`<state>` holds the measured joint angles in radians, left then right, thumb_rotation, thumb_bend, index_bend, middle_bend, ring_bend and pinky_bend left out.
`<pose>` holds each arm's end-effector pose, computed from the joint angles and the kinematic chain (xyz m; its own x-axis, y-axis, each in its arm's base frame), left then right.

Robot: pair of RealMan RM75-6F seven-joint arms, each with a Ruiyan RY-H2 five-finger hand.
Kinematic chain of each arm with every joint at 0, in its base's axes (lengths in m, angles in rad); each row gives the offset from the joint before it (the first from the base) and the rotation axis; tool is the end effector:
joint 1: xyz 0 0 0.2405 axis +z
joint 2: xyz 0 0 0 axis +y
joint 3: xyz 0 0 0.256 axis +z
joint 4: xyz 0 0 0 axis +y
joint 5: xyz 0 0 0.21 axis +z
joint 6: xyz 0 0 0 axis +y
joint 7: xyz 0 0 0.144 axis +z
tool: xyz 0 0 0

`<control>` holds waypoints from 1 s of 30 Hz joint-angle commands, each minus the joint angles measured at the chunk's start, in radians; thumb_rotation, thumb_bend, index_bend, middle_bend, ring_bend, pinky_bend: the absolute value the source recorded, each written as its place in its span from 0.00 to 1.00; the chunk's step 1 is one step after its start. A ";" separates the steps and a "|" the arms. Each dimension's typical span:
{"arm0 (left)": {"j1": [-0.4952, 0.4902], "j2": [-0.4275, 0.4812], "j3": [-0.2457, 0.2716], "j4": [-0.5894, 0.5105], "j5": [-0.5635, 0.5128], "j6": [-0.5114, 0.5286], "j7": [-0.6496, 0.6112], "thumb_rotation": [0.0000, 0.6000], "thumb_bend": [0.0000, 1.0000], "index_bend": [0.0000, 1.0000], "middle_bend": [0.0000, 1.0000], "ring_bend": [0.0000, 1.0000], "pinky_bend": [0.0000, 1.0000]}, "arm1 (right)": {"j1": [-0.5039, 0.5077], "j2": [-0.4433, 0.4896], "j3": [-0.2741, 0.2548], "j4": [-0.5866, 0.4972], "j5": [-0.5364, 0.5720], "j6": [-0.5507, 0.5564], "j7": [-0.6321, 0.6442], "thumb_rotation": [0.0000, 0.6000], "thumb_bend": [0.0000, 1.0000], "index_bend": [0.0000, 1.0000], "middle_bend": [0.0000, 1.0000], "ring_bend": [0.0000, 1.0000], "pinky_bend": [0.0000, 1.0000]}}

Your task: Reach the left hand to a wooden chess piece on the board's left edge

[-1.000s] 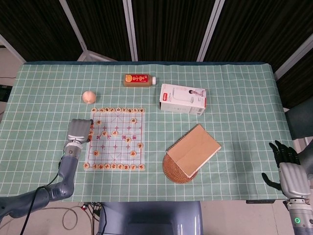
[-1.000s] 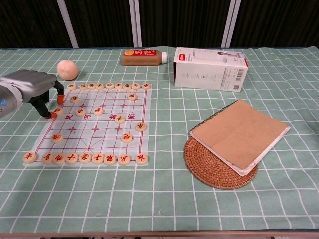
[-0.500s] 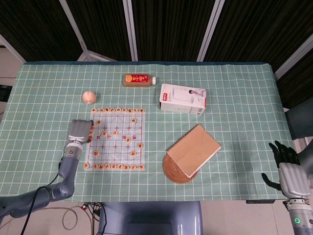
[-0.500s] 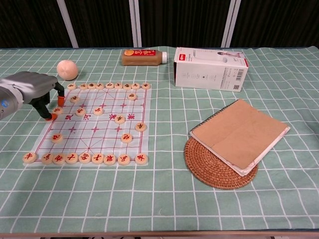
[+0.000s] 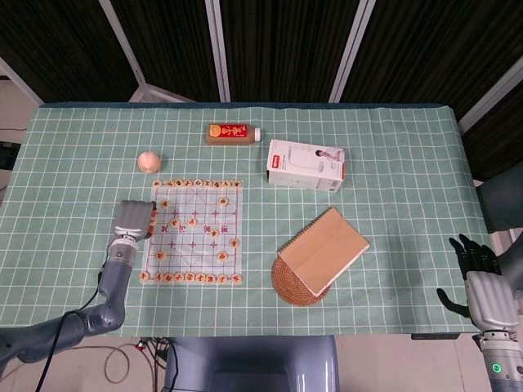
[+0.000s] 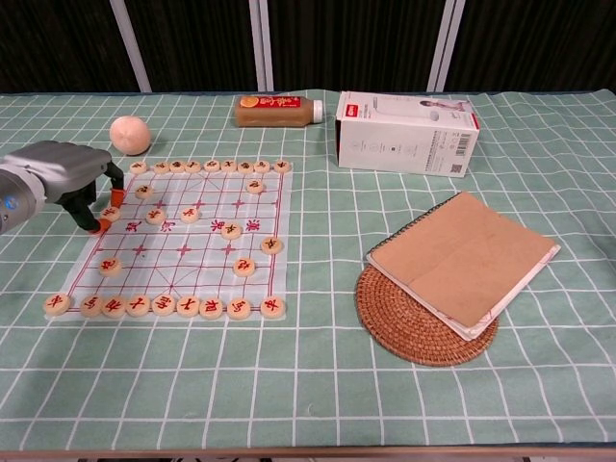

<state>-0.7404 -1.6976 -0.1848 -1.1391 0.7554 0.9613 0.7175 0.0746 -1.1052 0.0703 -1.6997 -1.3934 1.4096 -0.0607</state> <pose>-0.2324 0.3773 -0.0264 0.6717 0.2918 0.6809 0.7252 -0.0717 -0.6848 -0.3122 -0.1798 0.1530 0.3658 -0.0720 0.9279 -0.9238 0.0928 0.3714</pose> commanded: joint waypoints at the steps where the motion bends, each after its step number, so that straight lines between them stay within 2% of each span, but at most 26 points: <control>1: 0.000 0.001 -0.002 -0.001 0.003 0.004 -0.004 1.00 0.30 0.49 1.00 0.85 0.94 | 0.000 0.000 0.000 0.000 0.000 0.000 0.000 1.00 0.34 0.00 0.00 0.00 0.00; 13: -0.007 0.014 -0.015 -0.012 0.013 0.012 -0.021 1.00 0.30 0.49 1.00 0.85 0.94 | 0.000 0.001 0.000 -0.002 0.002 -0.001 -0.001 1.00 0.34 0.00 0.00 0.00 0.00; 30: -0.028 -0.006 -0.017 0.043 0.008 -0.008 -0.011 1.00 0.30 0.49 1.00 0.85 0.94 | 0.000 0.000 0.001 0.000 0.004 -0.002 -0.001 1.00 0.34 0.00 0.00 0.00 0.00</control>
<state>-0.7684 -1.7031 -0.2016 -1.0978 0.7642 0.9542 0.7060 0.0745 -1.1049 0.0710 -1.7002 -1.3897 1.4080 -0.0620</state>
